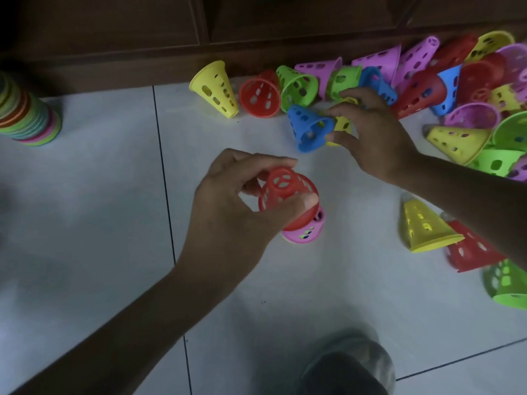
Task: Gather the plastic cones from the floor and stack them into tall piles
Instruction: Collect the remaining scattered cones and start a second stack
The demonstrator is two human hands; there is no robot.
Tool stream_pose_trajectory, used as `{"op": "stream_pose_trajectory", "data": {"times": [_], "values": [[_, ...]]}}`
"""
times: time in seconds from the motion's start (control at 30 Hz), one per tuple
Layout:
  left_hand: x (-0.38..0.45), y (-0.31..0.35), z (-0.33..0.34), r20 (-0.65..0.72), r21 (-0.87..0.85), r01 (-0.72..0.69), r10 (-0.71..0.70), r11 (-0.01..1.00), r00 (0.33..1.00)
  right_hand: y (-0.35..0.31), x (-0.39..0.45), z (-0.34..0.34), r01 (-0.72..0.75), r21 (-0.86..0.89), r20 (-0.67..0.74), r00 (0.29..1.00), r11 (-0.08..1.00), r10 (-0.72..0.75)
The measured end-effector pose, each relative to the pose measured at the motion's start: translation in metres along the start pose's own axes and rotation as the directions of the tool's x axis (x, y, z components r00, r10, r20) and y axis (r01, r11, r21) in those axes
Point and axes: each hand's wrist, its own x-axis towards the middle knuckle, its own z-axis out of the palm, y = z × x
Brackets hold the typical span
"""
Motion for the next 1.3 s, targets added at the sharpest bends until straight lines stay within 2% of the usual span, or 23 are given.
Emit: {"op": "stream_pose_trajectory", "data": {"times": [0.1,0.2,0.4,0.67,0.77,0.83,0.9,0.97,1.07,1.2,1.3], "values": [[0.003,0.005,0.008,0.026,0.072,0.028,-0.03,0.997,0.999,-0.002,0.004,0.005,0.001,-0.05,0.018,1.0,0.999,0.0],[0.005,0.006,0.016,0.063,0.148,0.032,-0.041,0.989,0.997,-0.006,0.009,0.009,-0.02,-0.106,-0.024,1.0,0.994,0.018],[0.004,-0.007,0.03,0.191,0.235,-0.051,0.005,0.971,0.982,-0.008,0.008,0.009,0.002,-0.121,-0.047,0.999,0.993,-0.007],[0.002,-0.032,0.045,0.267,0.289,-0.086,0.006,0.954,0.964,-0.003,-0.018,0.008,-0.032,-0.024,-0.137,0.99,0.999,0.028],[0.004,-0.033,0.043,0.312,0.312,-0.069,-0.034,0.947,0.95,-0.008,-0.027,0.007,-0.021,0.034,-0.218,0.976,0.999,0.028],[0.006,-0.03,0.04,0.293,0.302,-0.025,-0.068,0.953,0.954,-0.018,-0.031,0.003,0.004,0.092,-0.28,0.96,0.996,0.022],[0.011,-0.023,0.038,0.208,0.225,0.064,-0.113,0.972,0.972,-0.034,-0.036,-0.004,0.047,0.126,-0.329,0.944,0.991,-0.003],[0.019,-0.014,0.034,0.106,0.066,0.201,-0.207,0.977,0.973,-0.052,-0.04,-0.012,0.098,0.132,-0.364,0.93,0.986,-0.044],[0.032,-0.003,0.024,0.062,-0.218,0.346,-0.341,0.912,0.938,-0.074,-0.047,-0.019,0.152,0.105,-0.402,0.911,0.983,-0.098],[0.035,0.006,0.014,0.118,-0.461,0.342,-0.325,0.819,0.938,-0.087,-0.056,-0.022,0.176,0.088,-0.437,0.891,0.98,-0.121],[0.031,0.007,0.014,0.105,-0.487,0.296,-0.281,0.822,0.954,-0.088,-0.064,-0.022,0.177,0.11,-0.422,0.899,0.978,-0.115]]}}
